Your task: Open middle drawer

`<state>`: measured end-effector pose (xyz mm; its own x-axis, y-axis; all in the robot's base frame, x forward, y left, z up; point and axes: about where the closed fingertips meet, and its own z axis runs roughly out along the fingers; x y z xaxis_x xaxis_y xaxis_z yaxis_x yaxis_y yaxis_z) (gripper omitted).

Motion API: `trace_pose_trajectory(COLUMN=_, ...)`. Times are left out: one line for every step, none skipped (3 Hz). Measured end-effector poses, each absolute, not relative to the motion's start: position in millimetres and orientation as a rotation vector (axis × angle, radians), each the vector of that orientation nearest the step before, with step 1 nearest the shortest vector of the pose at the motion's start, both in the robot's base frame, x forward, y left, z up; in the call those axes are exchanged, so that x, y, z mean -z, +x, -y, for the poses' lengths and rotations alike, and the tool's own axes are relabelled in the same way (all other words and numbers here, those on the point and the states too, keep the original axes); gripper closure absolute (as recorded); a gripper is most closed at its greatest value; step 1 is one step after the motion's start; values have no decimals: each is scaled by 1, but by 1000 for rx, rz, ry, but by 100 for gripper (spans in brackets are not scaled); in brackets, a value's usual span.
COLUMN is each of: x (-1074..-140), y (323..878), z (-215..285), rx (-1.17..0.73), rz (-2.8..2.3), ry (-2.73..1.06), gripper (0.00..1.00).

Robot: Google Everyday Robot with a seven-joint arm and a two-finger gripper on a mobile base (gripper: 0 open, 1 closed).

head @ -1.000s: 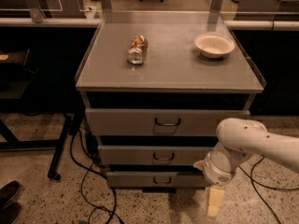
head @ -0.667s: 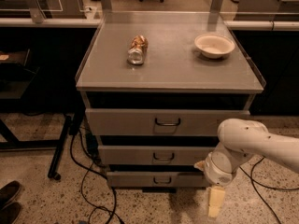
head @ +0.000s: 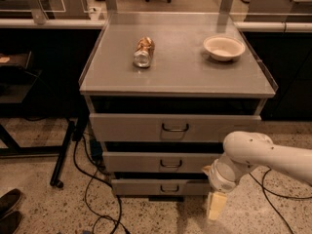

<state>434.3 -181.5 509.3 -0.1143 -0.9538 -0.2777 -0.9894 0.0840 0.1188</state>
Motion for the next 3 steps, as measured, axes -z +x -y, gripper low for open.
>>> trace_pose_trajectory(x=-496, y=458, z=183, rx=-378, rz=-2234, ry=-1945, gripper=0)
trace_pose_trajectory(x=-483, y=480, z=186, rx=-352, rz=-2265, ry=-1902, gripper=0)
trace_pose_trajectory(x=-482, y=478, z=185, rx=-350, rz=-2266, ry=-1895, gripper=0)
